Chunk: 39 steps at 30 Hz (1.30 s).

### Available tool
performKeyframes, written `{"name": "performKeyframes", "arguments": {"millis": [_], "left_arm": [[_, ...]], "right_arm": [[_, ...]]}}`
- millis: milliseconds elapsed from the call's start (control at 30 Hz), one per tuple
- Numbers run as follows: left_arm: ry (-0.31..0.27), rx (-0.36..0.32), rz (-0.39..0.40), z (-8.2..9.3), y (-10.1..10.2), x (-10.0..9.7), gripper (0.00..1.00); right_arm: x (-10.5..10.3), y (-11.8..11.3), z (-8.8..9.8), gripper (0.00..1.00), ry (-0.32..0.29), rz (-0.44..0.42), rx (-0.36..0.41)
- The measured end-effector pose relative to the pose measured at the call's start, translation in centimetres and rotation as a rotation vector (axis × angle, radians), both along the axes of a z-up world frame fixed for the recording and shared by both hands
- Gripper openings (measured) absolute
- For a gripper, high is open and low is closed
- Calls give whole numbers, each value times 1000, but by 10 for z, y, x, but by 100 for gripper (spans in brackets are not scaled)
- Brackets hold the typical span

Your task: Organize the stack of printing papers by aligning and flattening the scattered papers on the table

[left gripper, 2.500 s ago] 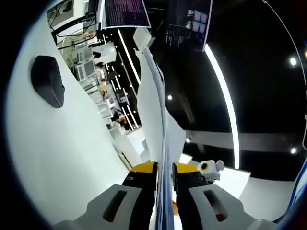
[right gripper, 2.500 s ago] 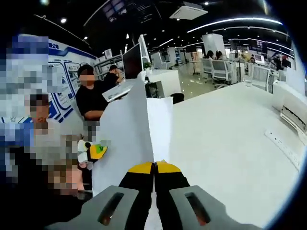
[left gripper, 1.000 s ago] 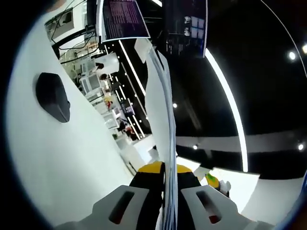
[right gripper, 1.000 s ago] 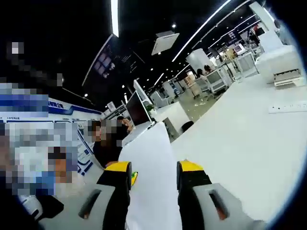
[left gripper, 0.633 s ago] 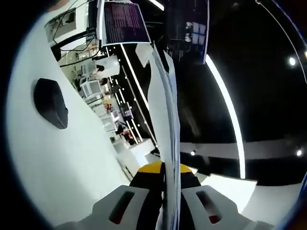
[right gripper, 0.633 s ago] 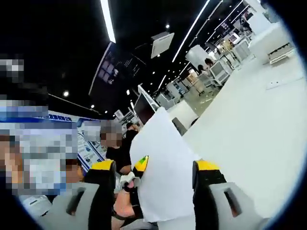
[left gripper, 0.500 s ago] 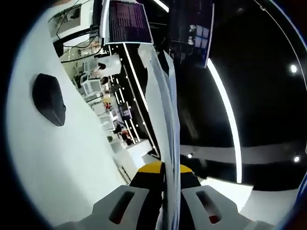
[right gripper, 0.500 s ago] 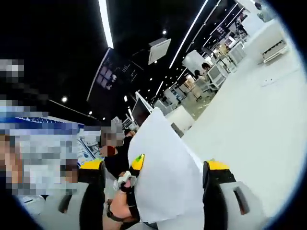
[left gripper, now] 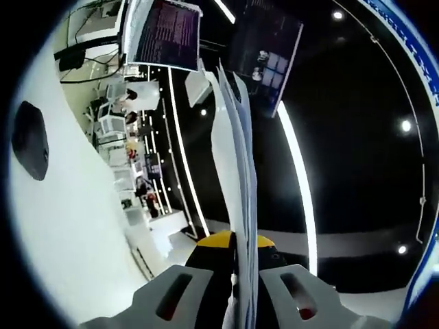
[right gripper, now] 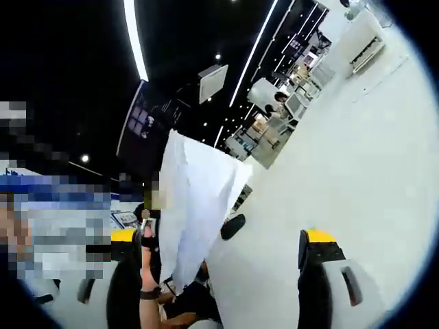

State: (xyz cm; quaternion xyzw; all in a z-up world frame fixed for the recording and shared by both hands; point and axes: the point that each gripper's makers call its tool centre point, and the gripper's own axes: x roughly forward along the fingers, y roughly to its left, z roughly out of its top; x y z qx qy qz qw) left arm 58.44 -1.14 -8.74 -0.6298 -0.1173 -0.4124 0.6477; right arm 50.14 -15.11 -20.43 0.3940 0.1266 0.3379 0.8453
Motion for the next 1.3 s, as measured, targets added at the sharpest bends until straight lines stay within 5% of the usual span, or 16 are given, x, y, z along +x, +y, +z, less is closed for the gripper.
{"name": "performKeyframes", "arguments": {"millis": [233,400,500,567,600,667,900,1167,1300], "left_arm": [[-26,-27,-3,9,2,-5,6],[3,-80,-14,3,5,-5,6],[58,-114,-35,-10,4,2,6],[83,-109,-36,-19,3,5,6],[92,-108,-36,-22,3,6,6],[108,-109,-34,-29,4,9,6],[128,-110,-26,-38,4,12,6],[78,-76,-20,-33,-2,4,6],[17,-17,-46,-29,-11,-7,6]], "right_arm": [[2,25,15,90,-69,33,95],[4,37,38,87,-126,56,249],[5,38,47,75,-137,72,329],[-5,46,49,51,-143,157,354],[-11,50,47,42,-114,208,355],[-5,47,44,29,-137,162,322],[-5,43,38,0,-140,143,286],[-14,36,48,0,-191,149,281],[-11,22,46,0,-190,127,139]]}}
